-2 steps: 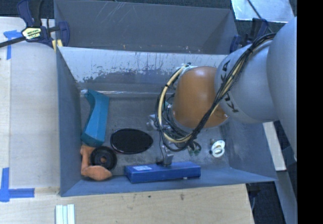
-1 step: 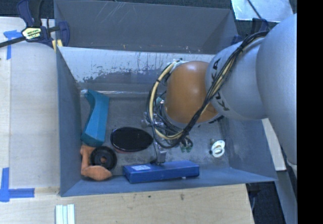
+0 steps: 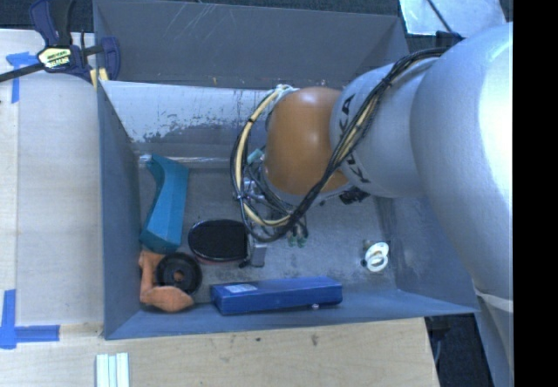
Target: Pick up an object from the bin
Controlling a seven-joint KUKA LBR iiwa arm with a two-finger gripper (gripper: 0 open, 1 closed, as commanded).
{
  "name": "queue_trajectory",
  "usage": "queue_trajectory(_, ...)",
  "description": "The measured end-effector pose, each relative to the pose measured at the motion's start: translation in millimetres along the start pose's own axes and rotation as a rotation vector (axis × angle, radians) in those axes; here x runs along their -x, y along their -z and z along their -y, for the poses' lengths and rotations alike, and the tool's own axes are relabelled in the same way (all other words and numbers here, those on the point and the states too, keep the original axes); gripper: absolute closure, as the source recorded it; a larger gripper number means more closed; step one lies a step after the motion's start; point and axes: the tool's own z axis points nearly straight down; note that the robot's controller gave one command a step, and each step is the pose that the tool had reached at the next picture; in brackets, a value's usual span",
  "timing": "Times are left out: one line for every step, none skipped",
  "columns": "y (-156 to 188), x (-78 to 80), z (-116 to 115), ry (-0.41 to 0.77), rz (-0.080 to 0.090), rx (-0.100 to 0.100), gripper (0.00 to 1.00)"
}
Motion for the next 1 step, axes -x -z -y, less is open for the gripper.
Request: queue_trajectory(-1.3, -31.5, -11.0, -0.027, -0.001, 0.000, 1.00)
